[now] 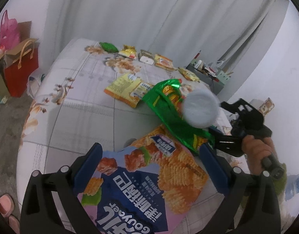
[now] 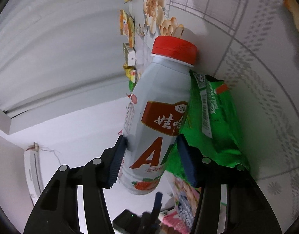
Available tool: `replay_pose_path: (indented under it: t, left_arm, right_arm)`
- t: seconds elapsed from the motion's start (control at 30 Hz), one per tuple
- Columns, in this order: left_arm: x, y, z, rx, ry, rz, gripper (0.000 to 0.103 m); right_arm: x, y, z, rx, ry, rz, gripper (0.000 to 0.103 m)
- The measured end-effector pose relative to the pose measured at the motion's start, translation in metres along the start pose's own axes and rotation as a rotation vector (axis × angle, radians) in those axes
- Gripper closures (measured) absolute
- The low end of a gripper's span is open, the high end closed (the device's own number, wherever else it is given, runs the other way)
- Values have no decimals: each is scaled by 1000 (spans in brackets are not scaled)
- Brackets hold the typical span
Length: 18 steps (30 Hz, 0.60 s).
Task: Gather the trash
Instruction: 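Grasp the white AD drink bottle with the right gripper and lift it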
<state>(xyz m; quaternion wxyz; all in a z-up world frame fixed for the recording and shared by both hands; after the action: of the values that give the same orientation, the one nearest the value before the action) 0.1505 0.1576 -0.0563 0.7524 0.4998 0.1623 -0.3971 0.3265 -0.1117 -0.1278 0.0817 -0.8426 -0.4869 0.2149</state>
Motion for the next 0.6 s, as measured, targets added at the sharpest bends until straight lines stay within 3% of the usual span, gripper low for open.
replay_pose_path:
  t: [0.33, 0.47, 0.6]
  left_arm:
    - [14, -8, -6, -22, 61, -50, 6]
    - [16, -8, -4, -22, 66, -53, 6]
    - [16, -7, 1, -11, 64, -51, 6]
  right_arm:
    - [-36, -18, -9, -78, 70, -33, 53]
    - [-58, -24, -11, -130, 53, -27, 53]
    - [-82, -25, -8, -203, -23, 0, 53]
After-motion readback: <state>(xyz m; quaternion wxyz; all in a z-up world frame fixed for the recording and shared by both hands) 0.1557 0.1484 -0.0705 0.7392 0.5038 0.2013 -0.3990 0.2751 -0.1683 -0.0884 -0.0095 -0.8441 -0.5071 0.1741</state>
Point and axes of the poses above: each gripper's, at about its wrist camera, not at the fingertips, and x roughly the way its jaws point, z to its right, y to its top, the point moved 6 cm from there along x, roughly the way its jaws point, and after that the axes turned 4 degrees about -y, right-handed, at the moved point
